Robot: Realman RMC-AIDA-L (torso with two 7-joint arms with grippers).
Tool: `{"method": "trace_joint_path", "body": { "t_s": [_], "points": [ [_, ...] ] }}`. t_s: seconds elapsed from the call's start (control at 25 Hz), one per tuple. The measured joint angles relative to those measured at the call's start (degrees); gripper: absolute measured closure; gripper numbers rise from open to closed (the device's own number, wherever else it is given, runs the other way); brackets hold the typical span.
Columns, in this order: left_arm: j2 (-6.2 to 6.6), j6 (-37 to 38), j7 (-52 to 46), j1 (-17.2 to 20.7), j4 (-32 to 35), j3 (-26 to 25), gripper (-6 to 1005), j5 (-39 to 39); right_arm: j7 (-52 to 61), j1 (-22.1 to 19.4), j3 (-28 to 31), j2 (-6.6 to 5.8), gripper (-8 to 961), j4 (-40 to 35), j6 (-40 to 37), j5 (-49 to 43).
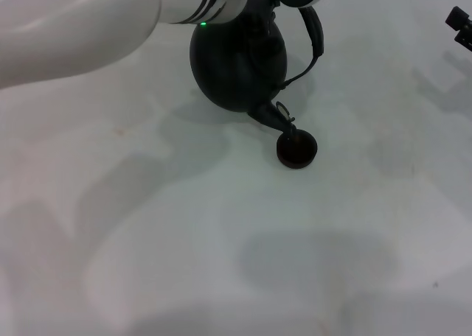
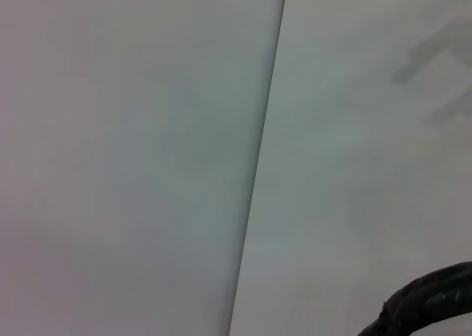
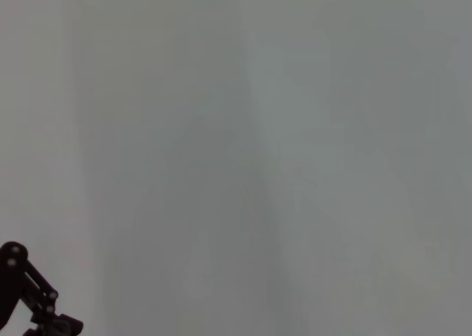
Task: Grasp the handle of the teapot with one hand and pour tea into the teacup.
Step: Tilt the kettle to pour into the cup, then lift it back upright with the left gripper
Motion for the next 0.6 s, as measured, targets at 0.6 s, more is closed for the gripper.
{"method": "trace_joint_path", "body": {
  "t_s": [0.6],
  "points": [
    [-0.19,0.78,-3.83,3.05,2.67,-0.72,890,0.0,0.0,0.0,0.34,0.0,118,-0.08,-0.38,0.22]
  ]
}}
